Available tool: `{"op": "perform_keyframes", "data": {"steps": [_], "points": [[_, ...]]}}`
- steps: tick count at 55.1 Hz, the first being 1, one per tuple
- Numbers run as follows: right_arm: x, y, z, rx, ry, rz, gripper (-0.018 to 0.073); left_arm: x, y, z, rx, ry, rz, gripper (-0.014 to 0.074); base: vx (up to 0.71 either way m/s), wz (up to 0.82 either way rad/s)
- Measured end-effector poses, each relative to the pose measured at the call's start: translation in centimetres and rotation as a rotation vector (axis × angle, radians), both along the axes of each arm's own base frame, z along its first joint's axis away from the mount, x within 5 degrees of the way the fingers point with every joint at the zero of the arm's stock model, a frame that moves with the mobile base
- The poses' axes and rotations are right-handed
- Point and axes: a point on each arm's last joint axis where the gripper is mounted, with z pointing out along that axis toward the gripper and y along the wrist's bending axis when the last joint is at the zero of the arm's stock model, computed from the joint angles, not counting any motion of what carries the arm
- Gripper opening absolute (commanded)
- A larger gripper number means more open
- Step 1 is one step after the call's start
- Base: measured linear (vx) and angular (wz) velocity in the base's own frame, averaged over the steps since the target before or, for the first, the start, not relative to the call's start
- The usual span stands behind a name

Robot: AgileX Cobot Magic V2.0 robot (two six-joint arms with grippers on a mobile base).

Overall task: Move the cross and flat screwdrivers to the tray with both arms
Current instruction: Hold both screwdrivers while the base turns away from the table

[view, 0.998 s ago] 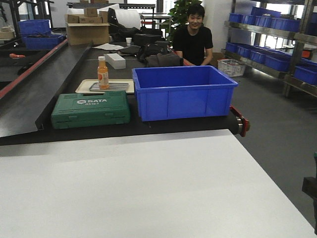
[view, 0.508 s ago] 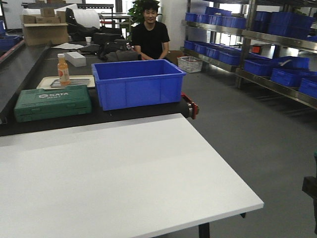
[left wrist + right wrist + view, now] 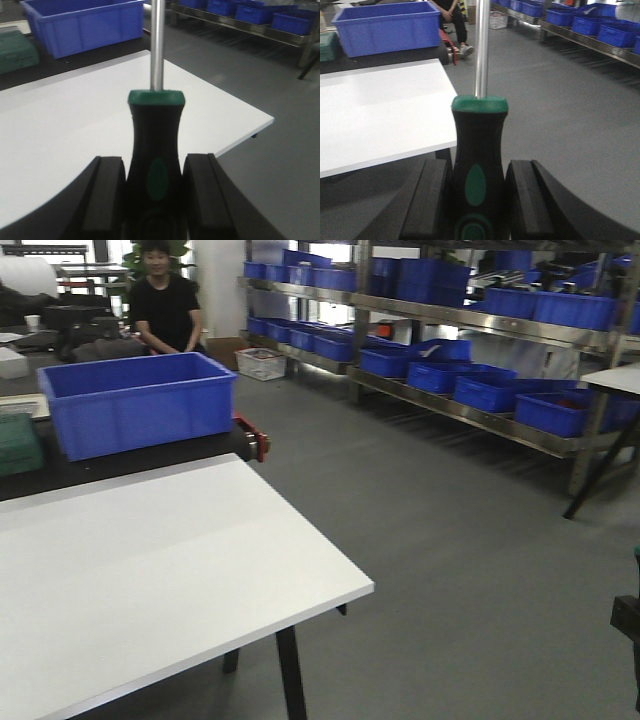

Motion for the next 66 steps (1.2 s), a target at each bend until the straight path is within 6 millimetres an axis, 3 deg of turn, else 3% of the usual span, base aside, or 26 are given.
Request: {"op": "perform_keyframes", "data": {"steps": [28, 66], "points": [[0.00, 0.00, 0.00, 0.000, 0.000, 0.000, -0.0008, 0.00, 0.00, 0.00, 0.000, 0.000, 0.000, 0.0000, -0.05, -0.61], [0.00, 0.00, -0.01, -0.001, 0.001, 0.000, -0.0008, 0.00, 0.00, 0.00, 0.000, 0.000, 0.000, 0.0000, 0.21, -0.28]]}}
